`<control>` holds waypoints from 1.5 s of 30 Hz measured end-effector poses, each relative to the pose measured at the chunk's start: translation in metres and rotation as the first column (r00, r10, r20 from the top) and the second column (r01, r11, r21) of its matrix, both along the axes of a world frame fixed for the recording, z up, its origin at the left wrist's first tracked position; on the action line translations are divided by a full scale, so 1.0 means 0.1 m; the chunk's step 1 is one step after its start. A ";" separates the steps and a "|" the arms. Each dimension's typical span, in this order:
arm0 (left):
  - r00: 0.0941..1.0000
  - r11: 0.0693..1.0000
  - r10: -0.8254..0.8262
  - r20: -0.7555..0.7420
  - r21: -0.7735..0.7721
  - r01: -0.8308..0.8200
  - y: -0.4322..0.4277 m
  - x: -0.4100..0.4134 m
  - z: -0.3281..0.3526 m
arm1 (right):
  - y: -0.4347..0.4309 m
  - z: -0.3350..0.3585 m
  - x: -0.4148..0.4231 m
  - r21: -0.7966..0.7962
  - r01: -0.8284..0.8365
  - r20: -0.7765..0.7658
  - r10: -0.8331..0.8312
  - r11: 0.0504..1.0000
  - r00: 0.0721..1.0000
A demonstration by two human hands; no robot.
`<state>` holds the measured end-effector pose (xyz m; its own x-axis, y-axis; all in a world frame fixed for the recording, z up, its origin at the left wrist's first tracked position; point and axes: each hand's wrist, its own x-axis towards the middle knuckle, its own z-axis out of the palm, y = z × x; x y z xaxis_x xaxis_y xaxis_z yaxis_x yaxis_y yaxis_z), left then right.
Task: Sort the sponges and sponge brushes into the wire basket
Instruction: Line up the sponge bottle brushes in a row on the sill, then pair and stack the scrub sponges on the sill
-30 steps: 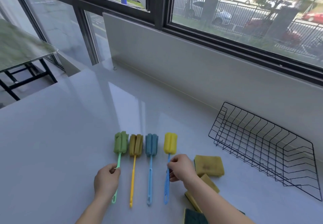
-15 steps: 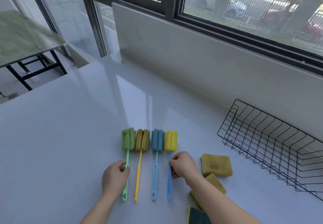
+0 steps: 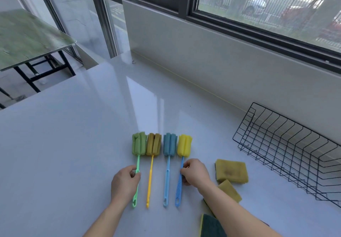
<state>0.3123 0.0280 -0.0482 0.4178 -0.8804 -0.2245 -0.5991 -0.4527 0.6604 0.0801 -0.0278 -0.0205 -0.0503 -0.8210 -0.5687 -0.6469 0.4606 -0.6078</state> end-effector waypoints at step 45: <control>0.807 0.802 -0.590 0.035 0.145 0.580 1.34 -2.09 0.49 | 2.79 0.14 -2.06 -0.116 -0.049 -0.391 -0.001 0.992 0.920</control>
